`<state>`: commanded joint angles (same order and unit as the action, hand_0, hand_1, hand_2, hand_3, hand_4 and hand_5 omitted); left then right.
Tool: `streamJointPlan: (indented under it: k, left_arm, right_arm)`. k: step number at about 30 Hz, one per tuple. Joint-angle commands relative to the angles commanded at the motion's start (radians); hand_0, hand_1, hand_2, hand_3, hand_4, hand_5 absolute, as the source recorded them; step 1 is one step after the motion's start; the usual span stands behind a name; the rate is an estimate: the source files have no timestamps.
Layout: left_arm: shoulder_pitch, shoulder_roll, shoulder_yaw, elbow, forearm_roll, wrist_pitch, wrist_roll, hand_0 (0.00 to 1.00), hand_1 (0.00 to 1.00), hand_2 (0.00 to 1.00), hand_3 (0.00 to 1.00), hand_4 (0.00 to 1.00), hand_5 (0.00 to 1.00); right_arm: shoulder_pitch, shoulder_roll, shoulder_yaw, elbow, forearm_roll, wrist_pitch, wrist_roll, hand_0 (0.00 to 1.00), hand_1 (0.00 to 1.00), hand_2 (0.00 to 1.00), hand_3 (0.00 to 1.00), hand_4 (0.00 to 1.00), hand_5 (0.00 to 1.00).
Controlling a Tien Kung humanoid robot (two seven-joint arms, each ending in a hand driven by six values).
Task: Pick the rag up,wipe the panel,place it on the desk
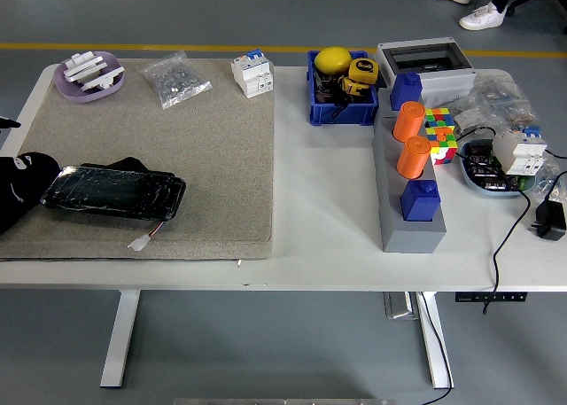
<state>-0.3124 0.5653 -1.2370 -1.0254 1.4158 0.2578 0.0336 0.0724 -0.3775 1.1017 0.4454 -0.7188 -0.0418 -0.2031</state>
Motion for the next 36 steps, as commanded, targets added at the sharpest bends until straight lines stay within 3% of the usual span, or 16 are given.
streamJointPlan:
  k: [4, 5, 8, 10, 11, 15, 17, 19, 23, 26, 31, 36]
  left_arm:
    - [0.009, -0.037, -0.054, 0.049, -0.174, -0.049, -0.126, 0.563, 0.707, 0.678, 0.586, 0.832, 0.039]
    - [0.011, -0.044, -0.065, 0.056, -0.213, -0.059, -0.148, 0.546, 0.679, 0.624, 0.581, 0.798, 0.035]
    - [0.018, -0.079, -0.128, 0.08, -0.337, -0.116, -0.2, 0.546, 0.679, 0.624, 0.581, 0.798, 0.035]
    - [0.023, -0.099, -0.17, 0.088, -0.421, -0.159, -0.211, 0.546, 0.679, 0.624, 0.581, 0.798, 0.035]
    - [0.026, -0.11, -0.19, 0.089, -0.467, -0.176, -0.212, 0.53, 0.63, 0.613, 0.585, 0.793, 0.038]
    - [0.043, -0.157, -0.268, 0.064, -0.623, -0.214, -0.208, 0.53, 0.63, 0.613, 0.585, 0.793, 0.038]
    - [0.059, -0.187, -0.307, 0.03, -0.636, -0.221, -0.205, 0.537, 0.636, 0.613, 0.593, 0.809, 0.043]
    - [0.065, -0.196, -0.317, 0.019, -0.633, -0.222, -0.205, 0.537, 0.636, 0.613, 0.593, 0.809, 0.043]
    - [0.098, -0.252, -0.373, -0.033, -0.595, -0.226, -0.203, 0.553, 0.633, 0.612, 0.592, 0.801, 0.046]
    - [0.113, -0.274, -0.396, -0.054, -0.585, -0.226, -0.203, 0.553, 0.633, 0.612, 0.592, 0.801, 0.046]
    - [0.138, -0.298, -0.402, -0.08, -0.574, -0.231, -0.204, 0.559, 0.631, 0.618, 0.598, 0.785, 0.045]
    - [0.152, -0.303, -0.397, -0.097, -0.563, -0.239, -0.198, 0.559, 0.628, 0.619, 0.6, 0.776, 0.052]
  right_arm:
    - [-0.003, 0.001, -0.001, -0.001, 0.001, 0.001, -0.001, 0.806, 0.685, 0.705, 0.673, 0.998, 0.728]
    - [-0.004, 0.001, -0.001, -0.002, 0.001, 0.001, -0.001, 0.806, 0.685, 0.705, 0.673, 0.998, 0.728]
    - [-0.007, 0.003, 0.0, -0.004, 0.002, 0.002, -0.002, 0.806, 0.685, 0.705, 0.673, 0.998, 0.728]
    - [-0.008, 0.004, -0.002, -0.006, 0.004, 0.004, -0.003, 0.806, 0.685, 0.705, 0.673, 0.998, 0.728]
    - [-0.009, 0.005, -0.002, -0.007, 0.005, 0.004, -0.003, 0.806, 0.684, 0.705, 0.673, 0.998, 0.728]
    - [-0.012, 0.007, -0.005, -0.007, 0.007, 0.005, -0.004, 0.806, 0.684, 0.705, 0.673, 0.998, 0.728]
    - [-0.014, 0.008, -0.007, -0.008, 0.009, 0.006, -0.004, 0.806, 0.685, 0.705, 0.673, 0.998, 0.729]
    - [-0.014, 0.009, -0.007, -0.008, 0.009, 0.006, -0.004, 0.806, 0.685, 0.705, 0.673, 0.998, 0.729]
    - [-0.019, 0.009, -0.008, -0.007, 0.009, 0.008, -0.006, 0.806, 0.685, 0.705, 0.673, 0.998, 0.728]
    - [-0.021, 0.009, -0.01, -0.009, 0.011, 0.01, -0.007, 0.806, 0.685, 0.705, 0.673, 0.998, 0.728]
    - [-0.023, 0.009, -0.016, -0.01, 0.016, 0.011, -0.007, 0.807, 0.685, 0.705, 0.674, 0.998, 0.728]
    - [-0.02, 0.008, -0.021, -0.009, 0.017, 0.011, -0.008, 0.809, 0.685, 0.705, 0.675, 0.998, 0.728]
